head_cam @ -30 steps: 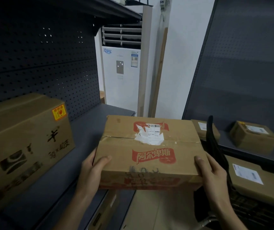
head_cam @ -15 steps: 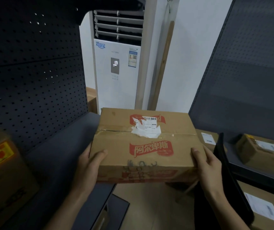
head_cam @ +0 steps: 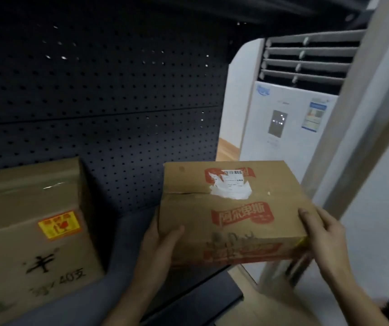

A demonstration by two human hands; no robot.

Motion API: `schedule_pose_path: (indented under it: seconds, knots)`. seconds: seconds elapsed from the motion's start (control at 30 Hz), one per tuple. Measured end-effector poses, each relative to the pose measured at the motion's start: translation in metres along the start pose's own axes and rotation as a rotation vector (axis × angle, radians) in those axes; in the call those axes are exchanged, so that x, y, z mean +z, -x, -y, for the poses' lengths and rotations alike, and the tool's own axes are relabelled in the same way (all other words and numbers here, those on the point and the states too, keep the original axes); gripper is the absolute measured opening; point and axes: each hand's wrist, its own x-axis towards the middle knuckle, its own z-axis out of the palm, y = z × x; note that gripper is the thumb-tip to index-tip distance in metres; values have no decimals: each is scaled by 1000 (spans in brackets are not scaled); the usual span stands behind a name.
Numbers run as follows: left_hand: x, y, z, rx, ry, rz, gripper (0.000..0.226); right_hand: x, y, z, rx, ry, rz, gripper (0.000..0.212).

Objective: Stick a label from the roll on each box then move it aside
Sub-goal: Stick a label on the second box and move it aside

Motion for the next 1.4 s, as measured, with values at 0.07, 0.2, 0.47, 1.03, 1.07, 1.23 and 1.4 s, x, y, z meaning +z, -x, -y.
schedule_pose_path:
  seconds: [0.07,0.2,0.47,1.03,1.07,1.23,1.4]
  knots:
    - [-3,0,5,-26,-28,-76,56,18,-22,-5,10,-10,103,23]
    - [-17,11,13,-33,-15,-138,75,56,-52,-16,-7,-40,284,23]
    - [-34,6,31,6,14,-345,64,128,-82,-26,-44,-49,493,31]
    - [-51,-22,33,27,21,-362,53,164,-83,-37,-6,94,515,36]
    - [-51,-22,32,24,21,-356,52,164,-83,-37,-2,96,518,36]
    - [-52,-23,26,0,-35,-352,46,161,-83,-29,8,104,530,35]
    - [-54,-23,20,-37,-187,-402,37,152,-82,-17,-41,214,602,41]
